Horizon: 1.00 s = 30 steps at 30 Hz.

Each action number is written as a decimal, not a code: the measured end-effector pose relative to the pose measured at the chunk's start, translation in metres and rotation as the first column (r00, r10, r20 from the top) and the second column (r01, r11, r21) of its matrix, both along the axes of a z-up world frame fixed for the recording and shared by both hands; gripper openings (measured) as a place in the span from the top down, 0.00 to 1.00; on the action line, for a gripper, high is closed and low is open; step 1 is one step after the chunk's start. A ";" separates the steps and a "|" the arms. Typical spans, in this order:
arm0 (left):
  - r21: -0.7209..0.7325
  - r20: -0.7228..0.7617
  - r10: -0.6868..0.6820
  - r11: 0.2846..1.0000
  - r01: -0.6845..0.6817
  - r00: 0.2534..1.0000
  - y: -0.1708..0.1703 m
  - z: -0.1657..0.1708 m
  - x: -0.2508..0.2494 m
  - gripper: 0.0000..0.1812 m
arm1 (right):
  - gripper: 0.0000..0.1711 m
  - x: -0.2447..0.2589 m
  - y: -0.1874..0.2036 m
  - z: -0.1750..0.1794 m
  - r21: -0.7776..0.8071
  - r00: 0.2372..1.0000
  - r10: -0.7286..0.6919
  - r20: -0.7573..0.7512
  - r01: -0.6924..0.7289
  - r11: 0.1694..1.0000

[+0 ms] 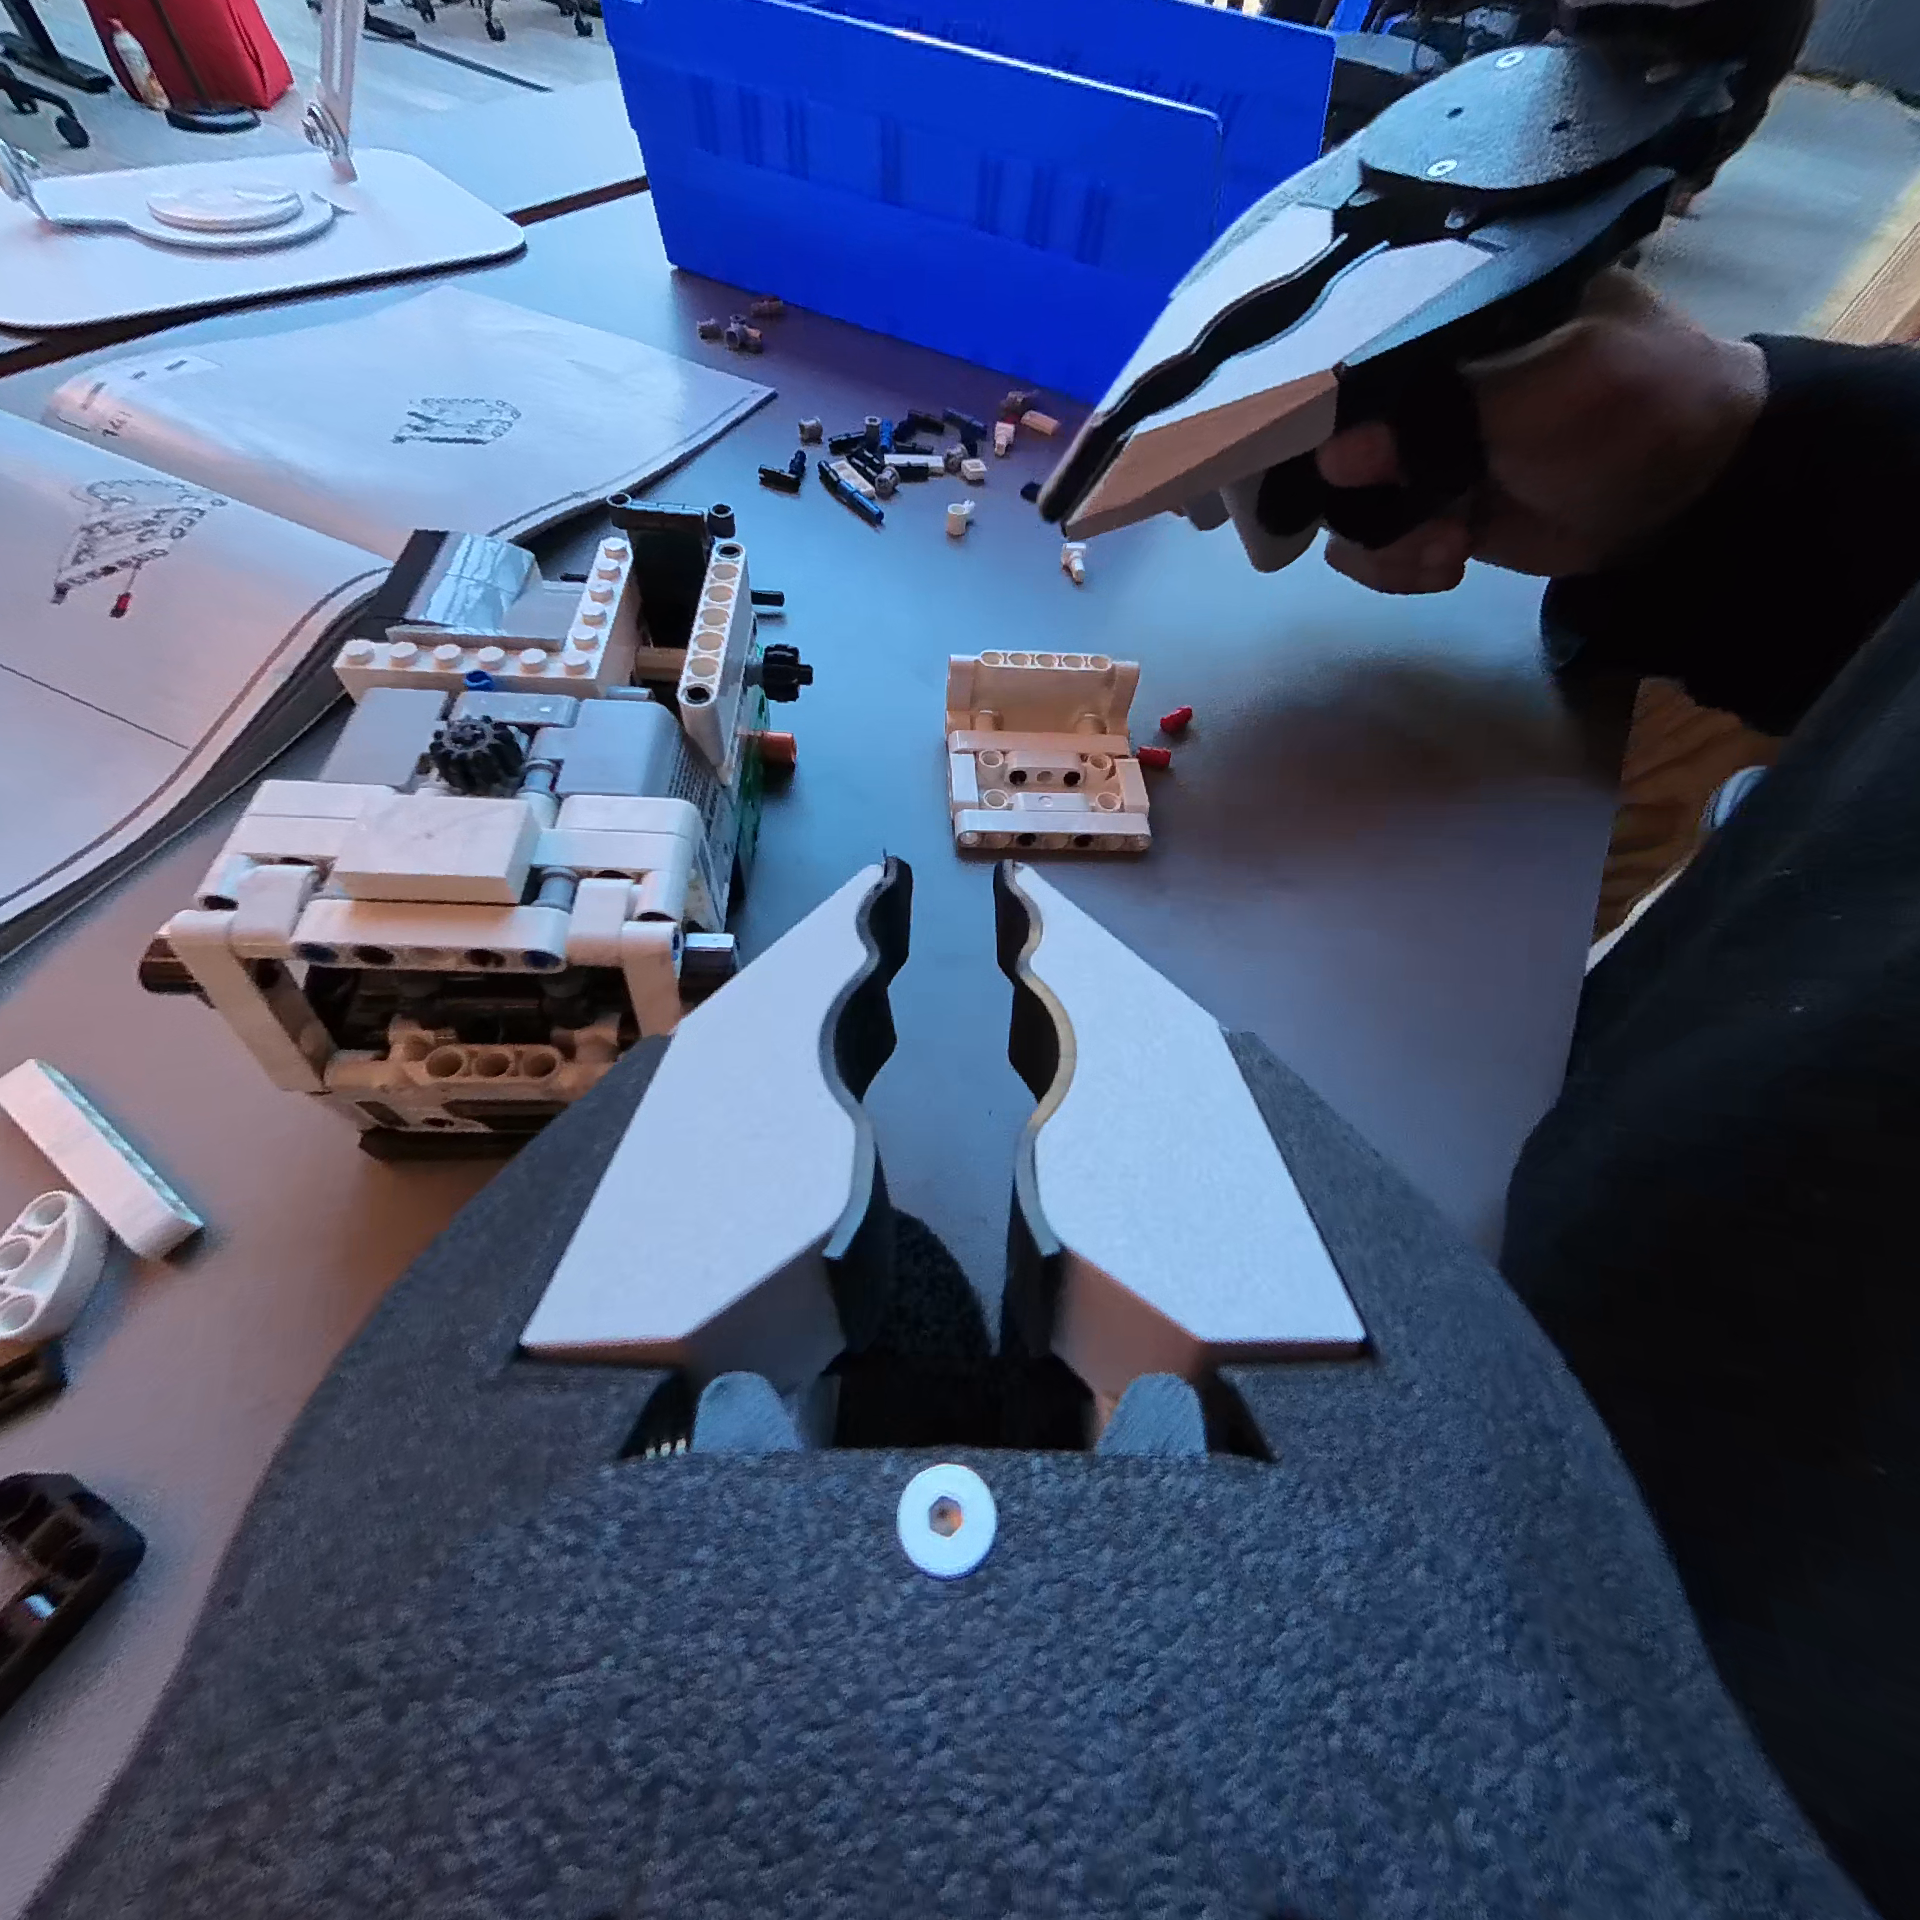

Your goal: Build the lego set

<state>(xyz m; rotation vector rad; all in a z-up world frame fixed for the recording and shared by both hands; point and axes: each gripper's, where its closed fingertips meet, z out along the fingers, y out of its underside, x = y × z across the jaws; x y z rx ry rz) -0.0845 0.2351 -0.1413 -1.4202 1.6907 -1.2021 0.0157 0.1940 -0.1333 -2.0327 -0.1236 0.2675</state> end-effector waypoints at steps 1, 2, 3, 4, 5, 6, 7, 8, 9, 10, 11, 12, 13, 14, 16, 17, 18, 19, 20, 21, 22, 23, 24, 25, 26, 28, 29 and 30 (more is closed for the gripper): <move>0.006 0.005 -0.001 1.000 0.001 1.000 0.000 0.001 0.000 0.92 | 0.94 -0.001 -0.002 0.000 -0.002 1.000 -0.008 0.009 0.008 1.000; 0.014 0.011 -0.002 1.000 0.002 1.000 -0.001 0.001 -0.001 0.92 | 0.95 -0.003 -0.005 0.000 -0.003 1.000 -0.017 0.018 0.017 1.000; 0.022 0.017 -0.004 1.000 0.004 1.000 -0.002 0.002 -0.001 0.92 | 0.95 -0.003 -0.007 0.000 -0.006 0.999 -0.033 0.028 0.033 0.999; 0.029 0.022 -0.006 1.000 0.006 1.000 -0.002 0.002 -0.001 0.92 | 0.95 -0.004 -0.009 0.000 -0.007 0.998 -0.046 0.038 0.046 0.999; 0.037 0.028 -0.008 0.999 0.007 1.000 -0.003 0.003 -0.002 0.92 | 0.95 -0.007 -0.012 0.000 -0.007 0.998 -0.054 0.043 0.054 0.998; 0.043 0.034 -0.010 0.999 0.009 0.999 -0.004 0.003 -0.002 0.92 | 0.95 -0.009 -0.014 0.001 -0.005 0.997 -0.062 0.046 0.062 0.998; 0.049 0.038 -0.013 0.999 0.011 0.999 -0.004 0.004 -0.002 0.92 | 0.95 -0.012 -0.016 0.002 0.000 0.996 -0.071 0.050 0.071 0.997; 0.055 0.043 -0.014 0.998 0.011 0.999 -0.005 0.005 -0.003 0.92 | 0.95 -0.014 -0.018 0.003 0.004 0.995 -0.079 0.053 0.079 0.997; 0.060 0.048 -0.015 0.998 0.012 0.999 -0.005 0.005 -0.003 0.92 | 0.95 -0.018 -0.020 0.004 0.008 0.995 -0.084 0.055 0.084 0.996; 0.063 0.050 -0.018 0.998 0.015 0.999 -0.006 0.005 -0.003 0.91 | 0.95 -0.021 -0.023 0.005 0.012 0.995 -0.088 0.057 0.087 0.996; 0.065 0.051 -0.020 0.998 0.017 0.998 -0.006 0.005 -0.003 0.91 | 0.95 -0.025 -0.025 0.005 0.014 0.994 -0.091 0.060 0.090 0.996; 0.068 0.054 -0.023 0.997 0.019 0.998 -0.007 0.005 -0.003 0.91 | 0.95 -0.028 -0.027 0.005 0.014 0.993 -0.094 0.064 0.093 0.996; 0.071 0.057 -0.028 0.997 0.024 0.998 -0.007 0.006 -0.004 0.91 | 0.95 -0.030 -0.029 0.004 0.014 0.993 -0.097 0.068 0.097 0.995; 0.075 0.064 -0.033 0.997 0.028 0.997 -0.008 0.007 -0.005 0.91 | 0.95 -0.033 -0.031 0.004 0.012 0.992 -0.101 0.072 0.100 0.995; 0.089 0.087 -0.038 0.996 0.030 0.996 -0.010 0.010 -0.006 0.91 | 0.95 -0.035 -0.034 0.002 0.011 0.990 -0.115 0.083 0.114 0.993; 0.094 0.095 -0.037 0.995 0.028 0.995 -0.010 0.011 -0.006 0.92 | 0.95 -0.034 -0.035 0.002 0.011 0.988 -0.128 0.088 0.127 0.992; 0.098 0.097 -0.036 0.995 0.027 0.995 -0.010 0.011 -0.006 0.92 | 0.95 -0.033 -0.036 0.000 0.005 0.986 -0.143 0.091 0.143 0.990; 0.099 0.095 -0.039 0.995 0.029 0.995 -0.010 0.010 -0.006 0.92 | 0.94 -0.030 -0.036 -0.001 -0.004 0.983 -0.161 0.091 0.162 0.987; 0.099 0.090 -0.042 0.995 0.033 0.995 -0.011 0.010 -0.006 0.92 | 0.94 -0.028 -0.036 -0.002 -0.007 0.980 -0.177 0.089 0.178 0.984; 0.099 0.087 -0.043 0.995 0.034 0.995 -0.011 0.009 -0.006 0.91 | 0.93 -0.025 -0.036 -0.002 -0.003 0.977 -0.192 0.088 0.193 0.981; 0.100 0.088 -0.044 0.994 0.035 0.995 -0.011 0.009 -0.006 0.91 | 0.92 -0.022 -0.035 -0.001 0.001 0.974 -0.208 0.087 0.209 0.978; 0.101 0.091 -0.046 0.994 0.037 0.995 -0.012 0.010 -0.007 0.92 | 0.91 -0.019 -0.035 -0.002 -0.005 0.973 -0.215 0.083 0.216 0.976; 0.101 0.093 -0.049 0.994 0.039 0.995 -0.012 0.010 -0.007 0.92 | 0.89 -0.019 -0.035 -0.004 -0.022 0.976 -0.206 0.074 0.208 0.978; 0.101 0.094 -0.051 0.994 0.042 0.994 -0.012 0.010 -0.007 0.92 | 0.85 -0.019 -0.035 -0.007 -0.041 0.978 -0.200 0.066 0.202 0.978; 0.099 0.093 -0.056 0.994 0.047 0.994 -0.013 0.010 -0.007 0.92 | 0.84 -0.018 -0.034 -0.010 -0.056 0.978 -0.197 0.065 0.201 0.978; 0.093 0.088 -0.079 0.993 0.071 0.993 -0.016 0.010 -0.008 0.92 | 0.82 -0.019 -0.034 -0.014 -0.070 0.980 -0.186 0.072 0.191 0.979; 0.085 0.086 -0.111 0.991 0.103 0.990 -0.020 0.010 -0.009 0.92 | 0.81 -0.021 -0.033 -0.015 -0.078 0.982 -0.175 0.077 0.181 0.980; 0.075 0.079 -0.156 0.986 0.150 0.985 -0.026 0.009 -0.011 0.92 | 0.81 -0.022 -0.033 -0.017 -0.084 0.982 -0.168 0.086 0.175 0.981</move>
